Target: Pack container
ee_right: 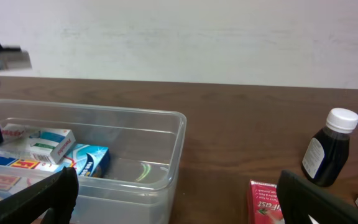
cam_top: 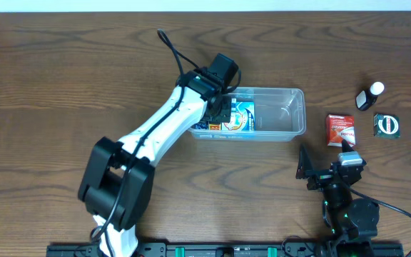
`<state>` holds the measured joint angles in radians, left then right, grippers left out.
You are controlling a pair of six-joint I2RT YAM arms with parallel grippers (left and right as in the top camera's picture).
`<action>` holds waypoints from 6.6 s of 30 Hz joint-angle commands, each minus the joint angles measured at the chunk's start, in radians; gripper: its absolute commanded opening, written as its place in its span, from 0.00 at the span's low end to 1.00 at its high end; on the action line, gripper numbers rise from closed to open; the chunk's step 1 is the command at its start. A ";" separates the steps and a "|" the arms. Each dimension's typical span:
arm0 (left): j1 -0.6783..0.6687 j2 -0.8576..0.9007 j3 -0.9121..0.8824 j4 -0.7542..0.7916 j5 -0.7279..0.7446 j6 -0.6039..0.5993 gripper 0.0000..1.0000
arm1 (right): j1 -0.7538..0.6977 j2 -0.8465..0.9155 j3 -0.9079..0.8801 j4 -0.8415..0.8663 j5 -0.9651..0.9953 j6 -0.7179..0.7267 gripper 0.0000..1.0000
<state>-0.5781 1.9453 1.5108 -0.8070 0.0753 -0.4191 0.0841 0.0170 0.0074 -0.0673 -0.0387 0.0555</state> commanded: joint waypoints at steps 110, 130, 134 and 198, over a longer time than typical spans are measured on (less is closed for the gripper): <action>0.861 -0.404 -0.002 -0.176 -0.315 -0.032 0.98 | -0.012 0.137 0.298 -0.158 0.122 0.056 0.99; 0.861 -0.404 -0.002 -0.176 -0.315 -0.031 0.98 | -0.120 1.373 1.161 -0.777 0.200 -0.064 0.99; 0.861 -0.404 -0.002 -0.176 -0.315 -0.032 0.98 | -0.128 1.469 1.161 -0.759 0.211 -0.065 0.99; 0.861 -0.404 -0.002 -0.176 -0.315 -0.031 0.98 | -0.239 1.613 1.095 -0.596 0.020 -0.205 0.64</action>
<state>0.2798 1.5318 1.4998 -0.9806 -0.2382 -0.4450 -0.1844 1.7638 1.0935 -0.6643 -0.0120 -0.1818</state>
